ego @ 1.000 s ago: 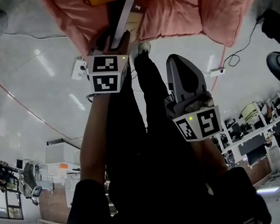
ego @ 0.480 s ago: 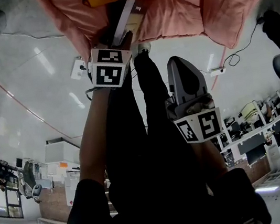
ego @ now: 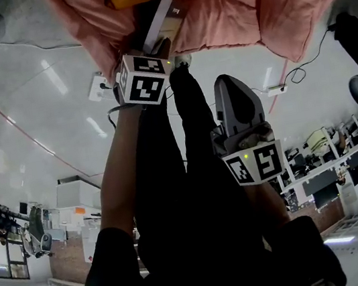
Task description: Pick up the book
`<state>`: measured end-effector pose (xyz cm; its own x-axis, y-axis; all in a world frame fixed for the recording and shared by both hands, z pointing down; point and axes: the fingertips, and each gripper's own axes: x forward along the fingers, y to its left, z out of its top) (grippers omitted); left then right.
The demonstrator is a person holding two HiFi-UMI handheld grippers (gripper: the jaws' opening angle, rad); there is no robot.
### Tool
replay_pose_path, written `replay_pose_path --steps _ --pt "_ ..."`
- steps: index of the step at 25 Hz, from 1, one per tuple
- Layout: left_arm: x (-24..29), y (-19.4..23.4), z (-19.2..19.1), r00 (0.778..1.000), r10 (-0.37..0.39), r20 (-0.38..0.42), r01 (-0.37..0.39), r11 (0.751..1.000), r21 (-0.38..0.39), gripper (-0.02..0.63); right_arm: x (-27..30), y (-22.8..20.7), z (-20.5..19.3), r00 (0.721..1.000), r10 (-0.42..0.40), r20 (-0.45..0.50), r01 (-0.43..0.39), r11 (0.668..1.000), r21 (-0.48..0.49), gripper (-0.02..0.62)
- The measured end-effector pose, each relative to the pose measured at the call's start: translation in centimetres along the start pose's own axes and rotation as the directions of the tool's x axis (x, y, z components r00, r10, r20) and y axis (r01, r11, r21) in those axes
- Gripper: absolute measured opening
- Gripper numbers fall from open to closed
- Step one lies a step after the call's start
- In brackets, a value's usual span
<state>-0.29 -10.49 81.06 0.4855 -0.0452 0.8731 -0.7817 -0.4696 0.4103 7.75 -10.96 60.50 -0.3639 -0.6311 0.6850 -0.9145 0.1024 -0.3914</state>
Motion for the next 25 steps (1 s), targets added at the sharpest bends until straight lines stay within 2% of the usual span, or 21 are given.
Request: replay_pose_path --steps 10,25 --pt "0.0 -0.1 0.1 1.0 0.03 -0.004 -0.03 0.999 0.019 0.187 -0.4 0.2 -0.5 1.0 -0.002 -0.003 0.002 1.0 0.001 0.002" --pt "-1.4 -0.2 0.9 0.997 0.023 0.078 -0.023 1.0 0.001 0.162 -0.6 0.4 -1.3 1.0 -0.017 -0.003 0.017 1.0 -0.01 0.002"
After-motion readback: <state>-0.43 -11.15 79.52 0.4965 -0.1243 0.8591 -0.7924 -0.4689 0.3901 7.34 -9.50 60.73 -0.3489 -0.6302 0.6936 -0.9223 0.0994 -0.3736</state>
